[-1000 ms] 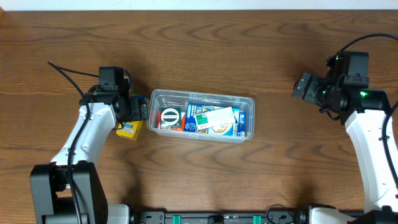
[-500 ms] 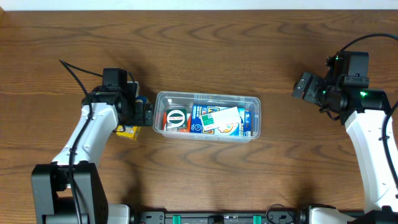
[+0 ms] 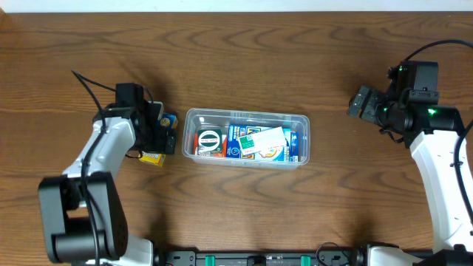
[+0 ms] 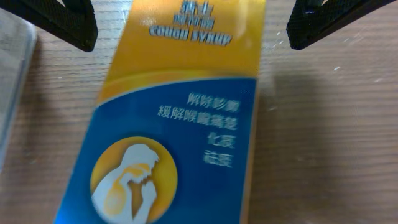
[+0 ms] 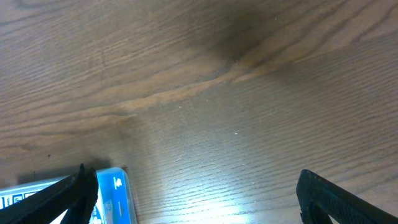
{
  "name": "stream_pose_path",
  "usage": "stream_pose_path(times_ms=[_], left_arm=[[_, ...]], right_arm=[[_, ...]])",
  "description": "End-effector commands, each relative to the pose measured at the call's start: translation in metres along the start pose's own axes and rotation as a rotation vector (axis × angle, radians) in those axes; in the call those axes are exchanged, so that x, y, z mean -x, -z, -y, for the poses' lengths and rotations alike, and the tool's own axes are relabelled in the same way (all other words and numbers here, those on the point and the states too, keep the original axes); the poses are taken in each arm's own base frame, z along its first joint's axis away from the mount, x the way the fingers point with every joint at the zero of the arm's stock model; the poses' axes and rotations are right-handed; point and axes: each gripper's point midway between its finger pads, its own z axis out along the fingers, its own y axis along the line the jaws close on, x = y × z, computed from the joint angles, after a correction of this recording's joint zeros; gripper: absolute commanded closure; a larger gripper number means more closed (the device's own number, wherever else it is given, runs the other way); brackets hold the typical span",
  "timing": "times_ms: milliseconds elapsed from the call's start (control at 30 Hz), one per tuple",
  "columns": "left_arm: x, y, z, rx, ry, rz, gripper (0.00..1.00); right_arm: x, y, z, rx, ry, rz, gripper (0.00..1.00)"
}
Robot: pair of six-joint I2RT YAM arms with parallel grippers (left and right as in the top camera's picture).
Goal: Pack container
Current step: 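Move the left gripper to the yellow-blue tube box and grasp it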
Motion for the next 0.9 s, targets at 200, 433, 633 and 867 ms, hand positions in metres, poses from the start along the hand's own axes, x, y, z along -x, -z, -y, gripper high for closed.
stream_pose_path(times_ms=[200,433,633,867], left_arm=[[0.002,-0.015,-0.002,-0.001,-0.049,-0.011,0.02],[0.016,-0.015,-0.005,0.011,-0.053,0.047,0.37],[0.016,-0.015,-0.005,0.011,-0.053,0.047,0.51],[0.022,0.001,-0.005,0.02,-0.056,0.092,0.58]], right_arm=[[0.001,0.001,0.0,0.005,-0.015,0.002,0.01],[0.001,0.001,0.0,0.005,-0.015,0.002,0.01],[0.001,0.001,0.0,0.005,-0.015,0.002,0.01],[0.001,0.001,0.0,0.005,-0.015,0.002,0.01]])
